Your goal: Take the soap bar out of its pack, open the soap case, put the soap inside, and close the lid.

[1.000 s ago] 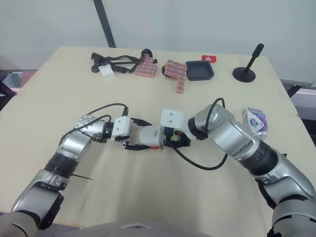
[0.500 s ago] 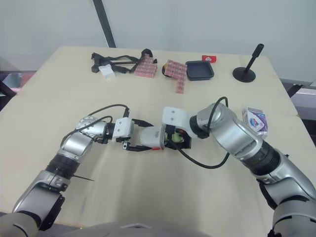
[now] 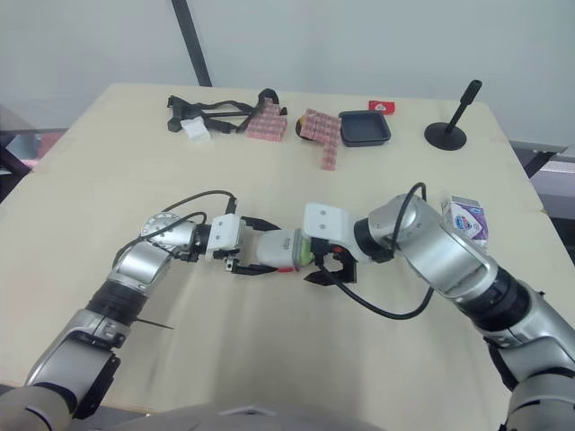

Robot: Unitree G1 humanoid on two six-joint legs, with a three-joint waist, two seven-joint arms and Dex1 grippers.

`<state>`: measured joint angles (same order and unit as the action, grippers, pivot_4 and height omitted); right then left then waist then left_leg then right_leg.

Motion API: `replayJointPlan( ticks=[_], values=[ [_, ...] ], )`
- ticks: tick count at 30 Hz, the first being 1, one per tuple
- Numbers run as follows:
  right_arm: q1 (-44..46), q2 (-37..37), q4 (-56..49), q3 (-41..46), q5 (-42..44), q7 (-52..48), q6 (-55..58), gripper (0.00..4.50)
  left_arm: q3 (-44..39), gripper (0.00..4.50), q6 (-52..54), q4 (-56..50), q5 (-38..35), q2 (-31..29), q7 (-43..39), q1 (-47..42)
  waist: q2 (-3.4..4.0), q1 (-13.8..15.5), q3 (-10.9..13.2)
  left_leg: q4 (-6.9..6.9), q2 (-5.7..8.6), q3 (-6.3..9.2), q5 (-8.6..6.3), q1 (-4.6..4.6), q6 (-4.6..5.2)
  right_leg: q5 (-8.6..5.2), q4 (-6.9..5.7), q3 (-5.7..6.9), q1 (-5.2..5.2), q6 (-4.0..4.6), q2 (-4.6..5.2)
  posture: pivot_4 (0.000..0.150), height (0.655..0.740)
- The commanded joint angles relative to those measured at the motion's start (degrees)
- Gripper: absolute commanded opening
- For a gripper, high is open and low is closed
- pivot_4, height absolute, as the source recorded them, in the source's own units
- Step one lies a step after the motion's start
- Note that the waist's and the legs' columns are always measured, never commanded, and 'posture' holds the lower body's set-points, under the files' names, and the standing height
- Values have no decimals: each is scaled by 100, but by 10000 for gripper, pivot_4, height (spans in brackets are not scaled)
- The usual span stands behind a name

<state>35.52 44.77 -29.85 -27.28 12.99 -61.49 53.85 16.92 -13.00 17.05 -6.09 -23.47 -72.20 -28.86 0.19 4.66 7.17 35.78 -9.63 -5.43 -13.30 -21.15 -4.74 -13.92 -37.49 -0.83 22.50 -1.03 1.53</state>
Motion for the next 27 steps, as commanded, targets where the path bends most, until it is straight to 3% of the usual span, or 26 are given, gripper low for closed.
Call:
replayJointPlan(
  ticks=[1, 7, 21, 27],
  values=[
    [-158, 195, -122, 208, 113, -55, -122, 44731, -113, 34503, -113, -131, -105, -30, 61, -108, 0, -5, 0, 0, 0, 0, 0, 0, 0, 0, 0, 0, 0, 0, 0, 1500, 7374],
    [-595, 529, 73, 453, 13, -13, -644, 44731, -127, 34503, -116, -154, -115, -62, 49, -94, 0, -5, 0, 2, 0, 0, 0, -2, 0, 0, 2, 0, -1, 0, 0, 1500, 7374],
    [-1017, 449, 332, 1005, 149, -14, -1547, 165, -105, 34503, -142, -234, -155, -153, -5, -63, 0, -14, 0, 3, -7, 0, 0, -2, 2, 0, 2, -1, 0, 0, 0, 1500, 7374],
    [-978, 118, 292, 855, 84, 143, -1616, 165, -86, 34503, -106, -277, -166, -122, 14, -90, 0, -16, 0, 4, -9, 0, 0, -3, 2, 0, 2, -1, 4, 1, 1, 1500, 7374]
  ],
)
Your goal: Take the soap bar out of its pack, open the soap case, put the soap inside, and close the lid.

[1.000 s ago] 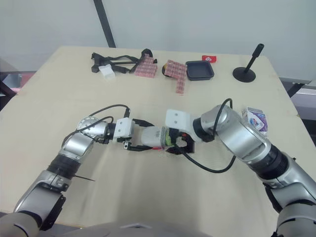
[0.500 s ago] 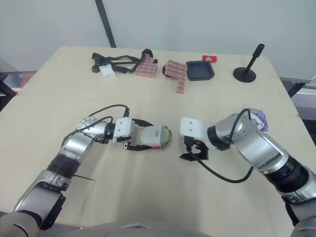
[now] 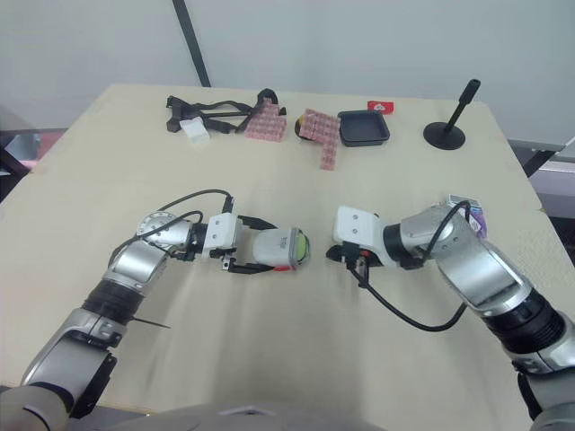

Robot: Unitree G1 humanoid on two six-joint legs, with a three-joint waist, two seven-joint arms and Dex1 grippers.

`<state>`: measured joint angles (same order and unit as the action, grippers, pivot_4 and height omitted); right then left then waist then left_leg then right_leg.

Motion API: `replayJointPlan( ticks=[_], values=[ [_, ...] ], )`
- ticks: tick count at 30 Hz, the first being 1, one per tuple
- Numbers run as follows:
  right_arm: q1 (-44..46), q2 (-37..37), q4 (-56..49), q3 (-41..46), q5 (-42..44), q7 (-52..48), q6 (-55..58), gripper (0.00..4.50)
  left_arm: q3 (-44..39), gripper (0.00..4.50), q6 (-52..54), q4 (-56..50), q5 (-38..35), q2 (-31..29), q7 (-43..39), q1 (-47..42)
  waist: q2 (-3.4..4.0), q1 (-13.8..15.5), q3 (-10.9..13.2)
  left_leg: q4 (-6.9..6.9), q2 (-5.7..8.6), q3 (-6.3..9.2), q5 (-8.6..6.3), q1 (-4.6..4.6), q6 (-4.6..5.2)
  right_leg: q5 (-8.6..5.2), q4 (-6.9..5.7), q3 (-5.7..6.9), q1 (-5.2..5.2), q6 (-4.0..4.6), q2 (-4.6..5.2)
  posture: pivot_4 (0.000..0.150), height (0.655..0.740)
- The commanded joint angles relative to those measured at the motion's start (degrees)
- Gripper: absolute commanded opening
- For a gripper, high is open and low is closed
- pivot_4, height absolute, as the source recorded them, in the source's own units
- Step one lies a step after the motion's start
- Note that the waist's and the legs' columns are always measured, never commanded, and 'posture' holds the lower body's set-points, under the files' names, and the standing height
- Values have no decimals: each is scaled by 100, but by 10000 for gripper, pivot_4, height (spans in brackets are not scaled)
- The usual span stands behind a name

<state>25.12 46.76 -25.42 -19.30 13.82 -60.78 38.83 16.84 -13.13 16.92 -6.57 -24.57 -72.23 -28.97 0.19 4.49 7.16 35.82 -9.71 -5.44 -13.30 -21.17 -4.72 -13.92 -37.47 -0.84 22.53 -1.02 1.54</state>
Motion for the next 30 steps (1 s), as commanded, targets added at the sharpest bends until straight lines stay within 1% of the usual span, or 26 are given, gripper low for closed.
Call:
replayJointPlan(
  ticks=[1, 17, 30],
  values=[
    [79, -128, -133, 18, -31, 92, -127, 165, -75, 34503, -85, -277, -123, -7, 18, -79, 0, 2, 0, 0, 0, 0, 0, 0, 0, 0, 0, 0, 0, 0, 0, 1500, 7374],
    [504, -701, 177, -410, -407, 156, -244, 165, -15, 34503, 7, -438, -115, 50, 92, 40, 0, -3, 0, 0, 2, 0, 0, -3, 0, 0, -3, 0, 2, 0, 0, 1500, 7374],
    [613, -714, 175, -494, -548, 52, -254, 165, 18, 34503, 21, -464, -101, 74, 103, 39, 0, -6, 0, 0, 3, 0, 0, -3, 0, 0, -3, 1, 2, 0, -1, 1500, 7374]
  ],
)
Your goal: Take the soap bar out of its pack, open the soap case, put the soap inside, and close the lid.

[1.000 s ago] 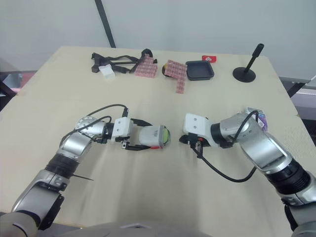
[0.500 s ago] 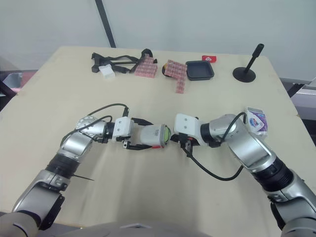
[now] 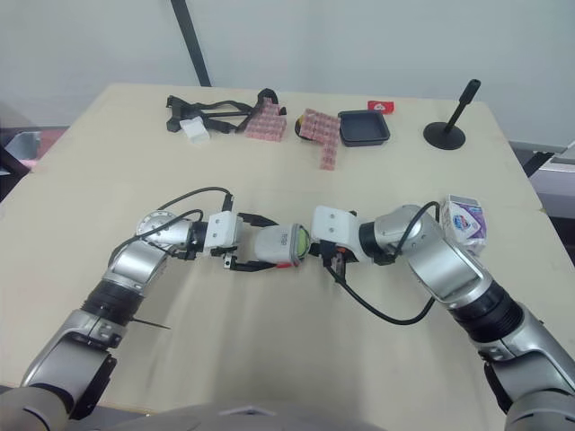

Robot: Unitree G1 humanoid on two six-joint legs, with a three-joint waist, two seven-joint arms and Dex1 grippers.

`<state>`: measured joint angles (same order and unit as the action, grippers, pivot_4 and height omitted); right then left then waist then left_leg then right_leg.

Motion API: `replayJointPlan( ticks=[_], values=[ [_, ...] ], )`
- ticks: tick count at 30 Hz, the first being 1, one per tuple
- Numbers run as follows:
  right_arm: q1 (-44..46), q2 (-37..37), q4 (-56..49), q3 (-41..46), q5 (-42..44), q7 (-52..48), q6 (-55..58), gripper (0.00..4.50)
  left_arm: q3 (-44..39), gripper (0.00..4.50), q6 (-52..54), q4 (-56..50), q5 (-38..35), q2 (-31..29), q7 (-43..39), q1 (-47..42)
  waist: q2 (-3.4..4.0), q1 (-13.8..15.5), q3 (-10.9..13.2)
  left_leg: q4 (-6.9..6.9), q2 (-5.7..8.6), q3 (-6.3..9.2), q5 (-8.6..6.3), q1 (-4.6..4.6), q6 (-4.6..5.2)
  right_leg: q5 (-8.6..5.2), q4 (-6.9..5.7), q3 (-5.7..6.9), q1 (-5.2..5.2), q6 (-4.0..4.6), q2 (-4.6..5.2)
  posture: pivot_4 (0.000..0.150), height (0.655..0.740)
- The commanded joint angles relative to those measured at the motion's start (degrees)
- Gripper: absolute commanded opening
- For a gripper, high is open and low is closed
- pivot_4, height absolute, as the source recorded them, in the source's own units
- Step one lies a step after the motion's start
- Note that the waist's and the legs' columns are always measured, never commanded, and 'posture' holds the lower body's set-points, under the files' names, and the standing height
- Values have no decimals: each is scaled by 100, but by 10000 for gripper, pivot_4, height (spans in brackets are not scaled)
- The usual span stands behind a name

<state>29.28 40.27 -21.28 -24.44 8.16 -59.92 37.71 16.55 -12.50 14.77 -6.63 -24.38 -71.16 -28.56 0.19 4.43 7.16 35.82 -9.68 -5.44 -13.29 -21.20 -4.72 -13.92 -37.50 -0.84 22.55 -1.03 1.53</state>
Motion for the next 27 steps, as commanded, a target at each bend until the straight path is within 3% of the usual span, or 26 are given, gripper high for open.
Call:
replayJointPlan(
  ticks=[1, 27],
  values=[
    [202, -69, -243, 16, 5, -36, -142, 165, 49, 34503, -47, -249, -91, 57, -5, 3, 0, 0, 0, 0, 0, 0, 0, 0, 0, 0, 0, 0, 0, 0, 0, 1500, 7374],
    [-414, 319, -311, 886, 456, -109, -281, 165, -4, 34503, -130, -117, -65, -17, -45, -50, 0, 4, 0, 0, -1, 0, 0, -2, 0, 0, 2, 0, 0, 0, 0, 1500, 7374]
  ],
)
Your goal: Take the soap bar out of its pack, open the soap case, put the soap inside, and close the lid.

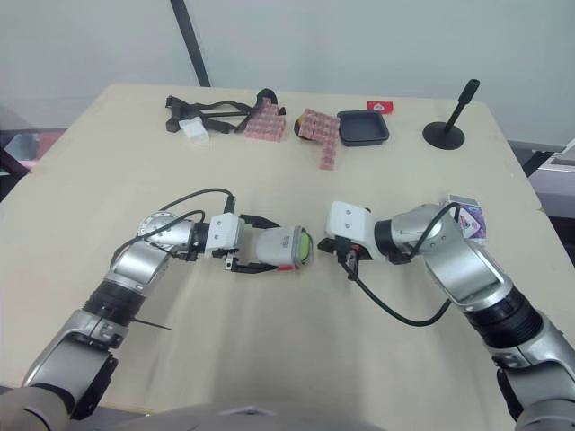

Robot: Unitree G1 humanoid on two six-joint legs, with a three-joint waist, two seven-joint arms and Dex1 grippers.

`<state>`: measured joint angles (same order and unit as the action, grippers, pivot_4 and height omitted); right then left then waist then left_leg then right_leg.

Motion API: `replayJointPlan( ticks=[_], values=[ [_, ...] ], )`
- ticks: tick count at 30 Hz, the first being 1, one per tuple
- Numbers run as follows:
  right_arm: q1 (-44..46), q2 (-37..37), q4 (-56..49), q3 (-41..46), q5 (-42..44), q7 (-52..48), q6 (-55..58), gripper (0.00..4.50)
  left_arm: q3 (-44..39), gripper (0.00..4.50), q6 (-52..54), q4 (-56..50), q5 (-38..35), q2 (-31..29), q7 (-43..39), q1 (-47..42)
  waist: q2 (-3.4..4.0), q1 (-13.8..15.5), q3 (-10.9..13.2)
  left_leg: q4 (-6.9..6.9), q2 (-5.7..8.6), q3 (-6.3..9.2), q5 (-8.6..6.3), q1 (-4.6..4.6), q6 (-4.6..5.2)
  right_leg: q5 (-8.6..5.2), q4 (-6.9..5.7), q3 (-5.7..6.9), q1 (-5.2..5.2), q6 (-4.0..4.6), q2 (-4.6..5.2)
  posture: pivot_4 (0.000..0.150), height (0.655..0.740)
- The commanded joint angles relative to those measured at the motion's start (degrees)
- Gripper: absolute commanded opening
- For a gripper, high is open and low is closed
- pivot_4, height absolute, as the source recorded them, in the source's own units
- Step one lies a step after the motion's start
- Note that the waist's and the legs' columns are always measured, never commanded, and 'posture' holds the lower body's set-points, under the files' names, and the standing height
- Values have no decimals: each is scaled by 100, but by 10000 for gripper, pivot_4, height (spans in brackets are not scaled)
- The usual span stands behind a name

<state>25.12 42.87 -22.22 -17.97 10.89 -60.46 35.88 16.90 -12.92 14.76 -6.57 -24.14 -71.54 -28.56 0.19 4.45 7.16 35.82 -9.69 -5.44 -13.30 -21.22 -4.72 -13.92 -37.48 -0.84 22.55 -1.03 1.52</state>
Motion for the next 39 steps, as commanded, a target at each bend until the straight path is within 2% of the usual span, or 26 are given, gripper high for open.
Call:
replayJointPlan(
  ticks=[1, 21, 32, 36, 39],
  values=[
    [-14, 51, -243, 257, 222, -68, -100, 165, -38, 34503, -92, -107, -70, -37, -6, -55, 0, 1, 0, 0, 0, 0, 0, -1, 0, 0, 0, 0, 0, 0, 1, 1500, 7374],
    [157, -253, -225, -41, 178, -13, -138, 165, -15, 34503, -57, -138, -53, 22, 39, -61, 0, 1, 0, 0, -1, 0, 0, 1, 0, 0, 0, 0, 0, 0, 1, 1500, 7374],
    [-101, 148, 15, 330, 175, -88, -280, 165, -141, 34503, -149, -6, -127, -106, -27, -116, 0, 6, 0, 1, 0, 0, 0, -1, 0, 0, 0, 0, 0, 0, 2, 1500, 7374],
    [-327, 338, 42, 581, 314, -112, -197, 11233, -152, 34503, -170, -15, -144, -136, -24, -79, 0, 11, 0, 0, 0, 0, 0, -2, 0, 0, 1, 0, 0, 0, 1, 1500, 7374],
    [-507, 455, 15, 744, 447, -165, -114, 22181, -152, 34503, -184, -49, -160, -161, -22, -35, 0, 3, 0, 1, 0, 0, 0, -3, 0, 0, 4, 0, 0, 0, 1, 1500, 7374]
  ],
)
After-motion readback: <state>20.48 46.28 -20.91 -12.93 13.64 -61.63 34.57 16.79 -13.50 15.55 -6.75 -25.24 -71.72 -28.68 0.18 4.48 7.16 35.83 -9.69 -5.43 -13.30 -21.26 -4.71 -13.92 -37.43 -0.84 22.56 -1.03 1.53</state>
